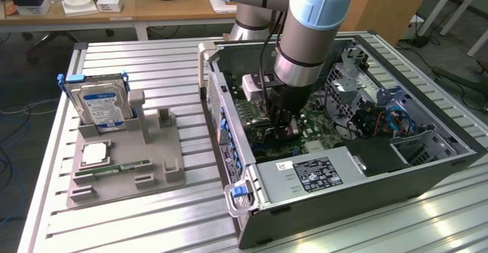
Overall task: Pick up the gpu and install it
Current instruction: 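Insert the gpu into the slot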
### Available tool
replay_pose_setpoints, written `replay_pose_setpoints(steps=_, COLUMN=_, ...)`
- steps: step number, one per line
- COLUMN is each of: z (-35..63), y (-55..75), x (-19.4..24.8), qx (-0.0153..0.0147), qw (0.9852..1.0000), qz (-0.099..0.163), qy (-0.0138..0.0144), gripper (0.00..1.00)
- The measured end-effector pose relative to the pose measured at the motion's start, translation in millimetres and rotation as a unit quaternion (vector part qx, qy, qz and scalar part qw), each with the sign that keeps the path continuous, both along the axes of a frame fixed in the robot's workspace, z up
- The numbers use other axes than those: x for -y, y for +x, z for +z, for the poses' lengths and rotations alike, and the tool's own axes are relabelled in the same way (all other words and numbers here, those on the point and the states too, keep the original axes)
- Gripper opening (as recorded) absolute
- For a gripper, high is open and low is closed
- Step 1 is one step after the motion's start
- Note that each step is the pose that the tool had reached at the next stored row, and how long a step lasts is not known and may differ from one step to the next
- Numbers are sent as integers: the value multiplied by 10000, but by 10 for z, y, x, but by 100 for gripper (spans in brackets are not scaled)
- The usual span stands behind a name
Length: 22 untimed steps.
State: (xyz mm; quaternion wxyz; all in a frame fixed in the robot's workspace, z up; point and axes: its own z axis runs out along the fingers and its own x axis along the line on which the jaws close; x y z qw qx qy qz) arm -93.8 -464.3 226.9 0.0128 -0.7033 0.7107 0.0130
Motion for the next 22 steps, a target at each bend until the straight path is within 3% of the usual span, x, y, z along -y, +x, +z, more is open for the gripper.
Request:
replay_pose_setpoints(steps=1, z=0, y=0, x=0, qx=1, qw=10000, qz=0, qy=1, gripper=27)
replay_pose_setpoints(steps=2, z=-13, y=-3, x=-4, qx=9, qw=10000, qz=-3, qy=29, gripper=27)
replay_pose_setpoints(steps=3, z=-17, y=-2, x=-4, qx=15, qw=10000, qz=-3, qy=31, gripper=27)
replay_pose_setpoints(steps=5, z=2, y=-1, x=0, qx=7, qw=10000, qz=-1, qy=13, gripper=33)
replay_pose_setpoints(steps=6, z=0, y=0, x=-1, qx=10, qw=10000, qz=0, qy=17, gripper=33)
replay_pose_setpoints(steps=7, z=4, y=0, x=0, qx=12, qw=10000, qz=0, qy=16, gripper=40)
replay_pose_setpoints(steps=9, z=21, y=0, x=0, qx=14, qw=10000, qz=1, qy=14, gripper=40)
replay_pose_setpoints(steps=12, z=325, y=-1, x=0, qx=58, qw=10000, qz=0, qy=15, gripper=40)
replay_pose_setpoints(steps=13, z=379, y=0, x=0, qx=64, qw=10000, qz=1, qy=15, gripper=40)
replay_pose_setpoints(steps=16, z=442, y=-1, x=0, qx=69, qw=10000, qz=0, qy=15, gripper=40)
replay_pose_setpoints(steps=20, z=444, y=-1, x=0, qx=71, qw=10000, qz=0, qy=16, gripper=38)
replay_pose_setpoints(steps=22, z=445, y=-1, x=0, qx=70, qw=10000, qz=0, qy=16, gripper=26)
